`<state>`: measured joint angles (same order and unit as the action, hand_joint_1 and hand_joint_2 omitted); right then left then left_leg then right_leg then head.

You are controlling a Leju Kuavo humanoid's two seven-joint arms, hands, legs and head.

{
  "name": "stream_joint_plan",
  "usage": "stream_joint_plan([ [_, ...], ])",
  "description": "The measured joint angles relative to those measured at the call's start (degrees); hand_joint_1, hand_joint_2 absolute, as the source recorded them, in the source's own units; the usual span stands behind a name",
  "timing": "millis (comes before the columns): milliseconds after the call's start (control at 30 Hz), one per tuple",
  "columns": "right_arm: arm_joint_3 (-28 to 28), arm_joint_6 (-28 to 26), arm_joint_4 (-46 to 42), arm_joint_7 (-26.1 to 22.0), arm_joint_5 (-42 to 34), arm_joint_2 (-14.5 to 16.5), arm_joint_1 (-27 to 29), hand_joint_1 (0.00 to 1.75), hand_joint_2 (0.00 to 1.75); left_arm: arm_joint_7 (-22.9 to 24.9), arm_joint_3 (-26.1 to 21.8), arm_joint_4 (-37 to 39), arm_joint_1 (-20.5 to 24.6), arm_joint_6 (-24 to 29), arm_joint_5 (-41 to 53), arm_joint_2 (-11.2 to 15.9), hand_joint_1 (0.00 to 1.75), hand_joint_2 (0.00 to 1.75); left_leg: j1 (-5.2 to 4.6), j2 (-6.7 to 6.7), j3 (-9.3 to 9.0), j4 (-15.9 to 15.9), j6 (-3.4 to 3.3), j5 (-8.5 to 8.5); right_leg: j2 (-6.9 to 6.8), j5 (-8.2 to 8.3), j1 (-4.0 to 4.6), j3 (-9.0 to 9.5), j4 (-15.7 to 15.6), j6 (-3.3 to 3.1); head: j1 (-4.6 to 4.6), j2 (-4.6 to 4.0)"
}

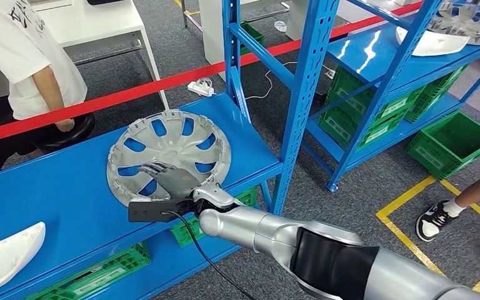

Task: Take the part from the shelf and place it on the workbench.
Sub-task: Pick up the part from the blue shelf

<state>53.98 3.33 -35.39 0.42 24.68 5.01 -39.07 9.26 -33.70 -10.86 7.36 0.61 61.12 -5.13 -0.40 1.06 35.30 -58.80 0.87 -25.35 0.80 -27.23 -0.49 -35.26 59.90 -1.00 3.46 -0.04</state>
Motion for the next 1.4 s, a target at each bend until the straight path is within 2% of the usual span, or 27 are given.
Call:
stream_joint_plan([
  [267,2.46,8.32,6.64,8.06,5.91,0.03,-0.99,0.00,1.75,0.70,0.00,0.00,0.25,0.00,0.53,-0.15,0.00,0.00,0.00,-0.02,-0.41,0.00,-0.13,-0.16,0.00,-0.10,0.01,0.42,-0.12,0.10,0.00,0.00],
  [300,3.07,9.06,7.34,8.53,6.87,-0.20,-1.27,0.31,1.75,0.74,0.00,0.00,0.29,0.00,0.58,-0.20,0.00,0.00,0.00,0.00,-0.58,0.01,-0.18,-0.23,-0.02,-0.19,0.01,0.61,-0.15,0.15,-0.01,0.00],
  [400,4.82,10.15,8.82,9.17,9.17,-1.44,-2.11,1.62,1.75,0.67,0.00,0.01,0.30,0.08,0.63,-0.36,0.00,0.00,0.00,0.14,-0.99,0.01,-0.22,-0.34,-0.20,-0.38,0.04,1.10,-0.21,0.23,0.00,0.00],
  [433,5.18,10.29,9.04,9.17,9.44,-1.90,-2.39,1.75,1.75,0.57,0.00,0.02,0.27,0.12,0.57,-0.38,0.00,0.00,0.00,0.17,-1.04,0.00,-0.22,-0.35,-0.25,-0.39,0.06,1.19,-0.23,0.24,0.00,0.00],
  [733,6.17,11.09,9.29,9.17,8.21,-3.98,-4.35,1.75,1.75,-0.73,-0.04,0.04,0.06,0.15,0.20,-0.42,0.00,0.00,-0.10,0.21,-1.02,0.00,-0.60,-0.09,-0.32,-0.37,0.12,1.43,-0.61,0.38,0.00,0.00],
  [967,6.17,11.57,9.29,9.05,7.44,-4.31,-4.95,1.75,1.75,-0.72,-0.39,0.04,0.05,0.43,-0.33,-0.48,0.00,0.00,-0.14,0.22,-0.91,-0.01,-0.83,0.20,-0.31,-0.02,0.09,1.48,-0.85,0.67,0.01,0.00],
  [1400,6.17,10.41,9.10,8.57,5.55,-4.40,-4.99,1.75,1.75,-0.67,-1.39,0.07,-0.16,0.57,-0.59,-0.49,0.00,0.00,-0.16,0.20,-0.75,-0.01,-1.10,0.44,-0.29,0.34,0.07,1.43,-1.00,0.72,0.01,0.00],
])
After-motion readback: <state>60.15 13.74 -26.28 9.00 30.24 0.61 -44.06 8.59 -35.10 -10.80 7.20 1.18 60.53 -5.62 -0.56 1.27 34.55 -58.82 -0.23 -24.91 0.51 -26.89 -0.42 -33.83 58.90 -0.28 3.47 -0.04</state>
